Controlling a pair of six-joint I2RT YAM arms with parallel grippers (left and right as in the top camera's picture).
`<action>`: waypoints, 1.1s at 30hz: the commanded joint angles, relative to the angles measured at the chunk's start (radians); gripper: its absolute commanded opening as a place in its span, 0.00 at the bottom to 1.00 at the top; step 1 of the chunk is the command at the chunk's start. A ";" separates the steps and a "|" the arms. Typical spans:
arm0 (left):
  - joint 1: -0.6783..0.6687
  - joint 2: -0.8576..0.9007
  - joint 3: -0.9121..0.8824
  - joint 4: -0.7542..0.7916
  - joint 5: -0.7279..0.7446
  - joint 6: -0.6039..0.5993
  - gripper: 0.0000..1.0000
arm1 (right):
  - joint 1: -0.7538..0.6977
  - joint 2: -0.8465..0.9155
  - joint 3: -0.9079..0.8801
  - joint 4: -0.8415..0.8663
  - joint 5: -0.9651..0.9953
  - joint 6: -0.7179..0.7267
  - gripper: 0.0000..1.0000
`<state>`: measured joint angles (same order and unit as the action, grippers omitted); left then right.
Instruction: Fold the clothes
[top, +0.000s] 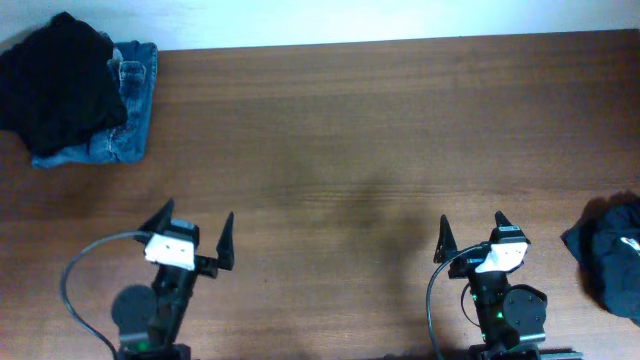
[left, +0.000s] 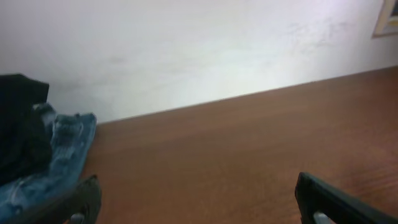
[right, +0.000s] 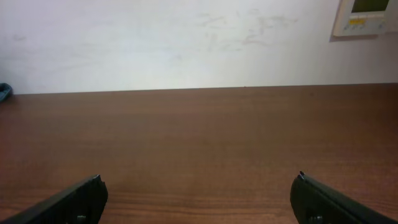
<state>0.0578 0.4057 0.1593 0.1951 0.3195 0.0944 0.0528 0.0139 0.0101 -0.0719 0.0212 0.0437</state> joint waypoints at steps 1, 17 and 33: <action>-0.006 -0.057 -0.091 0.072 0.018 0.012 0.99 | -0.008 -0.010 -0.005 -0.007 0.013 -0.010 0.99; -0.006 -0.379 -0.149 -0.108 0.017 0.013 0.99 | -0.008 -0.010 -0.005 -0.007 0.013 -0.010 0.99; -0.006 -0.401 -0.150 -0.257 -0.100 0.013 0.99 | -0.008 -0.010 -0.005 -0.007 0.013 -0.010 0.99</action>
<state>0.0578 0.0139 0.0170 -0.0608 0.2501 0.0944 0.0528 0.0139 0.0101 -0.0723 0.0212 0.0441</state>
